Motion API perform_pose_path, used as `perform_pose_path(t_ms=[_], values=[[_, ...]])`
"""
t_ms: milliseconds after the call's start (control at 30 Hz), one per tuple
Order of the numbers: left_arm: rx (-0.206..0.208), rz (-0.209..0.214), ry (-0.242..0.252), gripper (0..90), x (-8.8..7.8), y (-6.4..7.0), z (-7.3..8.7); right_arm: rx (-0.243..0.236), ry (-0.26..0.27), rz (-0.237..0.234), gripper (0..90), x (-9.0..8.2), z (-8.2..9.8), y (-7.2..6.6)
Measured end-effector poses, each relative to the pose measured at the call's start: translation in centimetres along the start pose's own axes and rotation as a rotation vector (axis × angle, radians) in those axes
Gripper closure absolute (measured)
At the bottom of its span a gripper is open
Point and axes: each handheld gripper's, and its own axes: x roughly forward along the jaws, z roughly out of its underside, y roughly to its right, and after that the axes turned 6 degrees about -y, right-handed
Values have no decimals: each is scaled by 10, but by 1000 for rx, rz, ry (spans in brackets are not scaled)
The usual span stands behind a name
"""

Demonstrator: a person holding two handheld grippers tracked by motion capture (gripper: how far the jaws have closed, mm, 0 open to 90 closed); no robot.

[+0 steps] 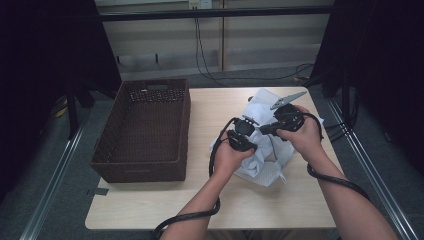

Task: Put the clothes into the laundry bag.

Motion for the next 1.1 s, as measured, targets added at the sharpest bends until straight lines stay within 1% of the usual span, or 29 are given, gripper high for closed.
perform_pose_path(t_ms=[67,167,267,300,367,400,433,500,533,600,633,667,733,800,833,867,900,933,1000,1033,1067,1100], values=[[3,-1,-3,631,1,0,0,0,-5,3,900,0,0,0],[-5,2,-3,628,6,-3,3,4,-6,9,900,1,1,1],[-15,7,2,624,9,-5,5,7,-12,7,900,2,3,1],[-15,3,0,622,9,-6,5,8,-16,-2,900,3,3,2],[-29,5,8,615,12,-6,6,9,-15,1,900,4,4,2],[-30,11,6,612,13,-5,6,12,-18,5,900,4,5,1],[-28,9,-1,608,14,-5,6,10,-13,-3,900,5,5,2],[-22,8,-2,587,16,-5,7,9,-14,-3,900,6,6,1],[-35,14,-19,571,19,-4,9,6,-17,-2,900,7,6,1],[-29,25,-28,559,23,-5,10,13,-24,-2,900,7,7,2],[-23,24,-36,551,24,-5,11,11,-24,5,900,7,7,2],[-16,21,-36,538,26,-4,12,14,-22,0,900,7,7,2],[-19,32,-48,485,27,-5,14,19,-28,8,900,7,9,3],[-17,33,-53,427,28,-6,14,19,-31,7,900,8,10,4],[-17,33,-53,383,28,-6,14,19,-31,7,900,8,10,4],[-18,45,-54,327,27,-7,15,28,-32,7,900,8,11,4],[-24,50,-51,284,27,-7,15,17,-31,8,900,9,11,5],[-26,57,-60,243,25,-8,16,20,-32,11,900,10,12,5],[-34,62,-57,175,25,-8,16,27,-40,16,900,10,13,5],[-46,68,-62,153,22,-9,17,29,-38,15,900,10,13,5],[-62,54,-56,133,21,-9,18,32,-37,15,900,11,14,5],[-53,49,-58,115,19,-9,19,32,-37,16,900,11,14,5]])
